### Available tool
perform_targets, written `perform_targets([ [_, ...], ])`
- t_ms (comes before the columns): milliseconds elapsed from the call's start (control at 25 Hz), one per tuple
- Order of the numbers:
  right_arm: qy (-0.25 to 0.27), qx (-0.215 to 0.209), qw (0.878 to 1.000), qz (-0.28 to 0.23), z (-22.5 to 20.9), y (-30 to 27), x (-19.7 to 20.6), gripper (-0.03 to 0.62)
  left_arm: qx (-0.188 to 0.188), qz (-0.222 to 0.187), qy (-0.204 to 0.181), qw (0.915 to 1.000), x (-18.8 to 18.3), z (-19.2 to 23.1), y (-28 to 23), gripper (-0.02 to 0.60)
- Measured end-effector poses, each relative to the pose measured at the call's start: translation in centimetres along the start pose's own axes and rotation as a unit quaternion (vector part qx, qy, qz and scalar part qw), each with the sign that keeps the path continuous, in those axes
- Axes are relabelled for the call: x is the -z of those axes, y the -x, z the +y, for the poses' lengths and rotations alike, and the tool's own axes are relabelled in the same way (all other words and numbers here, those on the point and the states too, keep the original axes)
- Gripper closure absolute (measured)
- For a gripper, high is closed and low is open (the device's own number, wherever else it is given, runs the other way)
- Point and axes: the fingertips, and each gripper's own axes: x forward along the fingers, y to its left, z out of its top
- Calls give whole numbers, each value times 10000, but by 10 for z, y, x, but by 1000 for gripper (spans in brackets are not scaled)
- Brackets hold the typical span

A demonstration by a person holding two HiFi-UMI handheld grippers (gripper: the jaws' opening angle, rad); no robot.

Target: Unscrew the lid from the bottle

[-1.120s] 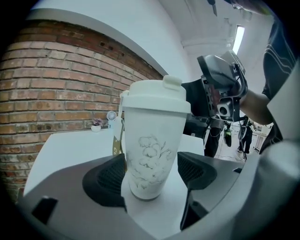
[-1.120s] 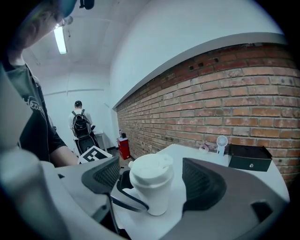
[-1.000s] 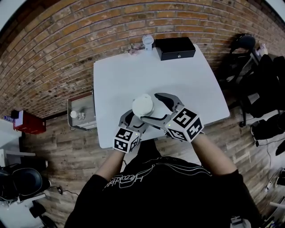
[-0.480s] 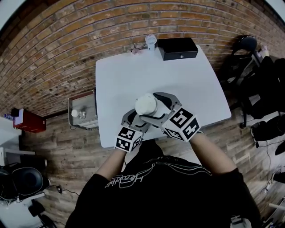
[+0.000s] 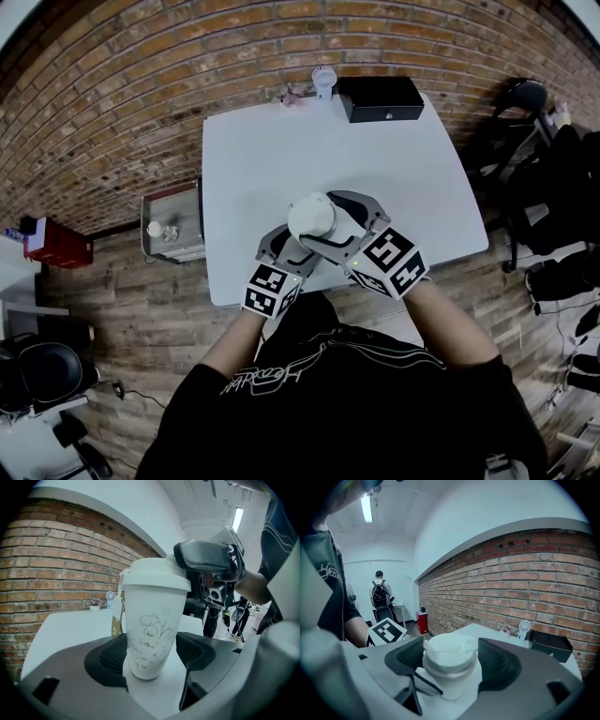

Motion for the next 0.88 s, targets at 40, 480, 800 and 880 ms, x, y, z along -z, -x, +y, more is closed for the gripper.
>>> perform_targets([
  [40,12,-32,10000,7,0,0,0,252,10,10,-4,10000,0,0,0,234],
  [480,441,-948,9944,140,2,1,1,246,157,112,-58,9998,1,-1,1,235],
  [800,1112,-2125,9686,650,4,-1,3,241,203,180,-65,9996,1,-1,1,235],
  [880,1306,-2381,9587,848,5,-2,3,241,223,175,-58,9996,1,-1,1,235],
])
